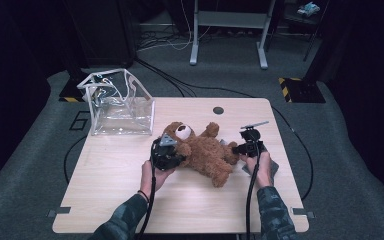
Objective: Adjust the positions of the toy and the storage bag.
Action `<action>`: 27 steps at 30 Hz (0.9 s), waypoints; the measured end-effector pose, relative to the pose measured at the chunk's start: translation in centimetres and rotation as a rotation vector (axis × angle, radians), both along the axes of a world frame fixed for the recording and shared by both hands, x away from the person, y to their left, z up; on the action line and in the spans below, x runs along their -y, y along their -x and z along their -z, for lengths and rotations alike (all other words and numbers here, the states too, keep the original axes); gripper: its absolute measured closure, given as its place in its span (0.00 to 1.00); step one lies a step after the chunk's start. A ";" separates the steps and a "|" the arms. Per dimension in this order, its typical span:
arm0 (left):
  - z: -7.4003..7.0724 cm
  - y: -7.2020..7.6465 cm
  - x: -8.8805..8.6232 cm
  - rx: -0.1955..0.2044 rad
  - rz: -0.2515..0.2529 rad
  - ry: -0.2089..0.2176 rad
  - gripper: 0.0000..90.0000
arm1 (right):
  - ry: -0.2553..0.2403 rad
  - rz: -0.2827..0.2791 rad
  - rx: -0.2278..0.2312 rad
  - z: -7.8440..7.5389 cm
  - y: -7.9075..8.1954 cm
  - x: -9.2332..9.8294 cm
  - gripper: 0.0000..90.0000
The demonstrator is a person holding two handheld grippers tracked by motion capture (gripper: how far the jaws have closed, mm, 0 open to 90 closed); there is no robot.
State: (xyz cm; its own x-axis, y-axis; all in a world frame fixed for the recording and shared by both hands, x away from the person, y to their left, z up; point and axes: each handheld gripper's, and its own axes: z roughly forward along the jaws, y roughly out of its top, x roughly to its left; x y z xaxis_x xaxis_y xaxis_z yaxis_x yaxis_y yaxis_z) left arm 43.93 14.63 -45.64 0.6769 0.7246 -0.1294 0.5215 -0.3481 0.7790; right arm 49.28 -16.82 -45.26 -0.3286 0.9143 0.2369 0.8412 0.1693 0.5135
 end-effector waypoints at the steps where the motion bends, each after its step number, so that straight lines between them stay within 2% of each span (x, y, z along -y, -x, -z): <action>1: -0.1 0.0 -0.1 0.005 0.002 0.000 0.85 | 0.004 0.006 0.010 -0.2 0.1 0.1 0.97; 4: -0.4 0.0 -0.2 0.026 -0.010 0.012 0.85 | 0.016 0.012 0.084 -1.2 0.6 0.3 0.98; 8: -1.8 -0.4 -0.4 0.072 -0.019 0.012 0.87 | 0.037 0.025 0.179 -3.3 1.5 0.0 0.98; 10: -2.5 -0.9 -0.5 0.090 -0.019 0.000 0.87 | 0.068 0.025 0.236 -4.4 2.0 -0.3 0.98; 14: -3.8 -2.3 -0.9 0.121 -0.019 -0.014 0.87 | 0.072 0.022 0.322 -6.4 3.3 -0.5 0.98; 17: -4.6 -3.4 -1.2 0.136 -0.023 -0.017 0.87 | 0.095 0.010 0.376 -7.7 4.7 -0.9 0.99; 20: -5.2 -4.3 -1.0 0.149 -0.012 -0.043 0.87 | 0.121 0.003 0.421 -8.7 6.2 -1.5 0.98; 23: -5.4 -5.3 -0.6 0.147 0.002 -0.075 0.87 | 0.147 -0.015 0.448 -9.2 7.7 -2.2 0.99; 24: -5.4 -5.7 -0.4 0.151 0.001 -0.086 0.87 | 0.153 -0.017 0.448 -9.2 8.1 -2.5 0.99; 25: -5.3 -6.0 -0.4 0.138 0.008 -0.106 0.87 | 0.156 -0.028 0.451 -9.2 8.5 -2.6 0.98; 27: -5.0 -6.7 -0.2 0.118 0.008 -0.116 0.87 | 0.160 -0.047 0.443 -8.8 9.2 -3.1 0.98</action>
